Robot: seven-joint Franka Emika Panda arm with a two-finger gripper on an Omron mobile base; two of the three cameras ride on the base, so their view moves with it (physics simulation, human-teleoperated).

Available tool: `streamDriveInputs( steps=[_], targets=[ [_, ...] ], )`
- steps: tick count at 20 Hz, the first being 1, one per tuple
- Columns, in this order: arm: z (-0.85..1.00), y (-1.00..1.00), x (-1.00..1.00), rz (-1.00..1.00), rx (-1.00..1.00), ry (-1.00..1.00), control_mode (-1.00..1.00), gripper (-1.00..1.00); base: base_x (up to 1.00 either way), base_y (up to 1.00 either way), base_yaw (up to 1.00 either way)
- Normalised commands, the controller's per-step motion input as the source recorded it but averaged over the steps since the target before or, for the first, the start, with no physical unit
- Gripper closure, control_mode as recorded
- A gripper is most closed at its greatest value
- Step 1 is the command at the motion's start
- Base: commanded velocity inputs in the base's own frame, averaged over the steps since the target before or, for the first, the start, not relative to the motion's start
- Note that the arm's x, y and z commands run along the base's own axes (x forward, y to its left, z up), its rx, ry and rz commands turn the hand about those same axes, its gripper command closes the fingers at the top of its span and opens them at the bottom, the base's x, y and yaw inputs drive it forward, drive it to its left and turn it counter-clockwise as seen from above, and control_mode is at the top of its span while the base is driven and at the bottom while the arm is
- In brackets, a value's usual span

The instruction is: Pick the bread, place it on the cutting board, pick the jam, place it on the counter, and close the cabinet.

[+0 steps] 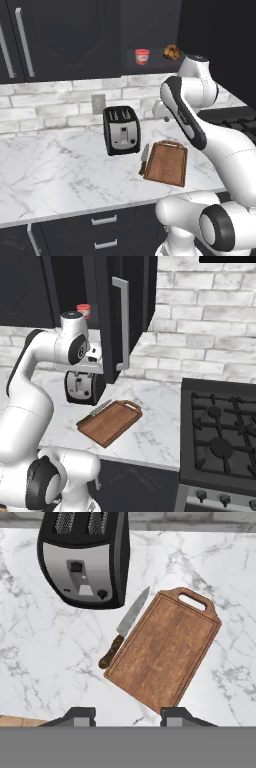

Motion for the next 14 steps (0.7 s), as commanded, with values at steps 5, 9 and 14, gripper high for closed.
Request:
streamDriveInputs(
  steps=[5,9,14],
  targets=[
    [0.0,0.0,-0.08,0.0,0.0,-0.01,-1.0,-1.0,0.0,0.0,0.0],
    [0.0,0.0,-0.09,0.0,0.0,-0.06,-1.0,-1.0,0.0,0.0,0.0],
    [0.07,0.0,-0.02,0.01,0.0,-0.11,-1.0,-1.0,0.0,0.0,0.0]
  ],
)
